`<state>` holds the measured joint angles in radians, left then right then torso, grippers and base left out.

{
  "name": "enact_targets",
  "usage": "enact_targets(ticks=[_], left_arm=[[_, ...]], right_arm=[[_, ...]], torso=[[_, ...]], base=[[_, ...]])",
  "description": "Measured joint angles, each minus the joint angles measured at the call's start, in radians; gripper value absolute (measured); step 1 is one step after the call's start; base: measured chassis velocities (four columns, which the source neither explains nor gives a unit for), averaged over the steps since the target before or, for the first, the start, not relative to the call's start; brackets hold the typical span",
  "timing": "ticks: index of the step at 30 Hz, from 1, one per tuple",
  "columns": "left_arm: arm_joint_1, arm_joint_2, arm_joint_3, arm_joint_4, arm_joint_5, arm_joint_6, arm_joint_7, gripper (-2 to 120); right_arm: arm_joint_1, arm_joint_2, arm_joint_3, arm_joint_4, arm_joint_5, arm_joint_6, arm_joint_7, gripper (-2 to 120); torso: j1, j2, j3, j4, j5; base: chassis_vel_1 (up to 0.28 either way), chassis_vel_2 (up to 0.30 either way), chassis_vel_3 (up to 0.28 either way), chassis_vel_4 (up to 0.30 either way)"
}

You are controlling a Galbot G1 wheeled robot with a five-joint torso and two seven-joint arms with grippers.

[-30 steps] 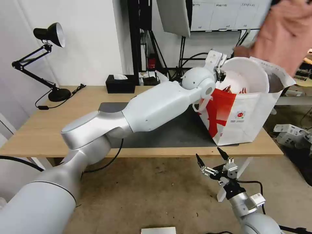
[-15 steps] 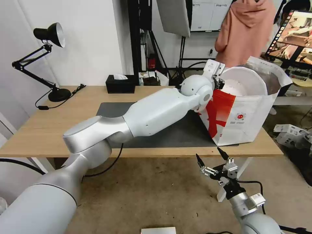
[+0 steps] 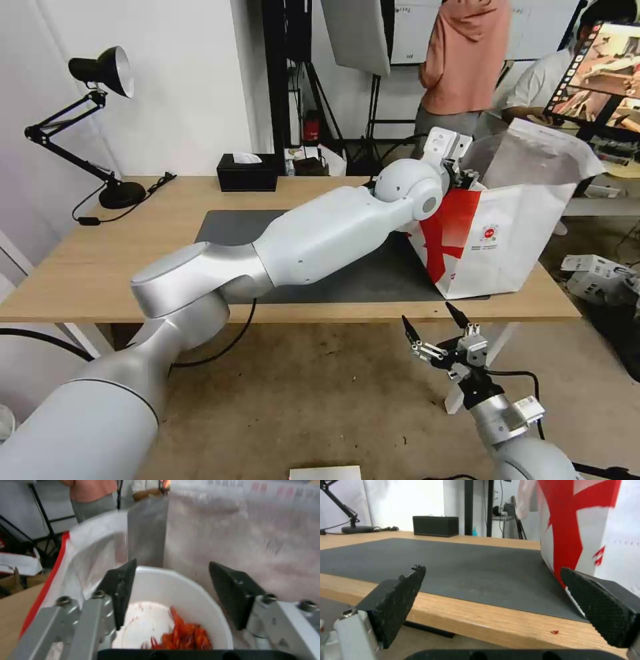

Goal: Pick up the trash from the table and place it into the takeout bag.

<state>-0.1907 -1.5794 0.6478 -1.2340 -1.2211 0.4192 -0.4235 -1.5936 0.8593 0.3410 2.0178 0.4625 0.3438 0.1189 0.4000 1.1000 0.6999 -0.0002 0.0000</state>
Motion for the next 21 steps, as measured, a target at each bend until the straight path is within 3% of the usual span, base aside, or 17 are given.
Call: enact_targets(ticks=[4,6,7,9,10,13,14,17,18,20,21], left_arm=[[-0.008,0.031,-0.013,-0.056,0.001,-0.032,-0.014,79],[-0.023,0.097,-0.017,-0.145,0.009,-0.047,-0.028,91],[-0.023,0.097,-0.017,-0.145,0.009,-0.047,-0.028,91],[-0.029,0.184,-0.018,-0.234,0.023,-0.050,-0.046,98],[-0.029,0.184,-0.018,-0.234,0.023,-0.050,-0.046,98],[-0.012,0.309,-0.033,-0.354,0.027,-0.058,-0.080,100],[-0.012,0.309,-0.033,-0.354,0.027,-0.058,-0.080,100],[0.049,0.443,-0.071,-0.476,0.034,-0.066,-0.093,100],[0.049,0.443,-0.071,-0.476,0.034,-0.066,-0.093,100],[0.115,0.531,-0.112,-0.555,0.040,-0.067,-0.093,100],[0.189,0.610,-0.162,-0.612,0.050,-0.068,-0.092,100]], right_arm=[[0.000,0.000,0.000,0.000,0.000,0.000,0.000,100],[0.000,0.000,0.000,0.000,0.000,0.000,0.000,100],[0.000,0.000,0.000,0.000,0.000,0.000,0.000,100],[0.000,0.000,0.000,0.000,0.000,0.000,0.000,100],[0.000,0.000,0.000,0.000,0.000,0.000,0.000,100],[0.000,0.000,0.000,0.000,0.000,0.000,0.000,100],[0.000,0.000,0.000,0.000,0.000,0.000,0.000,100],[0.000,0.000,0.000,0.000,0.000,0.000,0.000,100],[0.000,0.000,0.000,0.000,0.000,0.000,0.000,100],[0.000,0.000,0.000,0.000,0.000,0.000,0.000,100],[0.000,0.000,0.000,0.000,0.000,0.000,0.000,100]], torso=[[0.000,0.000,0.000,0.0001,0.0000],[0.000,0.000,0.000,-0.0001,-0.0001],[0.000,0.000,0.000,-0.0001,-0.0001],[0.000,0.000,0.000,0.0002,-0.0002],[0.000,0.000,0.000,0.0002,-0.0002],[0.000,0.000,0.000,0.0004,-0.0005],[0.000,0.000,0.000,0.0004,-0.0005],[0.000,0.000,0.000,0.0002,-0.0005],[0.000,0.000,0.000,0.0002,-0.0005],[0.000,0.000,0.000,0.0001,-0.0006],[0.000,0.000,0.000,0.0001,-0.0007]], base=[[0.000,0.000,0.000,0.000],[0.000,0.000,0.000,0.000],[0.000,0.000,0.000,0.000],[0.000,0.000,0.000,0.000],[0.000,0.000,0.000,0.000],[0.000,0.000,0.000,0.000],[0.000,0.000,0.000,0.000],[0.000,0.000,0.000,0.000],[0.000,0.000,0.000,0.000],[0.000,0.000,0.000,0.000],[0.000,0.000,0.000,0.000]])
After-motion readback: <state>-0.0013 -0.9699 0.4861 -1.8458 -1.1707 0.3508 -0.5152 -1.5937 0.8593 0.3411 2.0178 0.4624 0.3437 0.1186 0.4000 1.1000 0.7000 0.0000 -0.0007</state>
